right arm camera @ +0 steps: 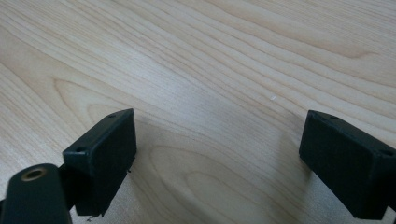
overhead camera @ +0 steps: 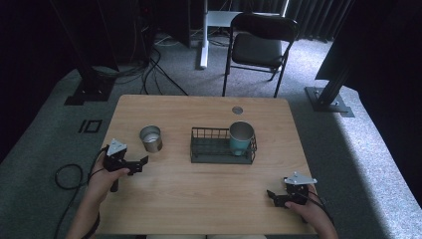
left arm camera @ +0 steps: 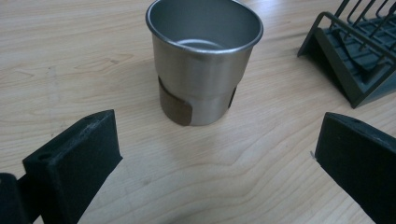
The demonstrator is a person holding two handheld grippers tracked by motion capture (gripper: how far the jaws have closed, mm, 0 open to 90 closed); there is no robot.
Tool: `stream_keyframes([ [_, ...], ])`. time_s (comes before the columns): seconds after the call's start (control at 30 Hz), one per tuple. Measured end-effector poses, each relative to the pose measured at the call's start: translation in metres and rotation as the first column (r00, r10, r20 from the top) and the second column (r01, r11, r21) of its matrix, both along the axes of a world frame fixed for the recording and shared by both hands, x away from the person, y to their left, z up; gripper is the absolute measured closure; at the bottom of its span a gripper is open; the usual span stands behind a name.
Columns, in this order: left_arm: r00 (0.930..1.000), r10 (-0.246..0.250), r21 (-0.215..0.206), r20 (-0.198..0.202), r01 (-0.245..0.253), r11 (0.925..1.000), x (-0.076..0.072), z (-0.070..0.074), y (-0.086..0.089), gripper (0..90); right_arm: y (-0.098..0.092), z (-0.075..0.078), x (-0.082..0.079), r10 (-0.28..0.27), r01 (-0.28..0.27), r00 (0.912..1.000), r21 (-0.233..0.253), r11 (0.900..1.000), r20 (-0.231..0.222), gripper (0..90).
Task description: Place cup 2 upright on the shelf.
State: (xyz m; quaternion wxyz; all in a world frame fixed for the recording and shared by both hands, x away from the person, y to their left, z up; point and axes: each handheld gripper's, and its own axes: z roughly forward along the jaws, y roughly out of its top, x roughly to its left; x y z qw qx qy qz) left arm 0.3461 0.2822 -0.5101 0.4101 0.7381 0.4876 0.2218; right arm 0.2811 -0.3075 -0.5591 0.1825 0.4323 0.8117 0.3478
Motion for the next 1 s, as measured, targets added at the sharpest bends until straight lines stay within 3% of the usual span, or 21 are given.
stream_keyframes([
  [1.0, 0.9984, -0.005, -0.003, 0.056, 0.005, 1.0000, 0.048, 0.005, -0.020, 0.6, 0.000, 0.000, 0.000, 0.000, 0.000, 1.0000, 0.000, 1.000, 0.000, 10.6],
])
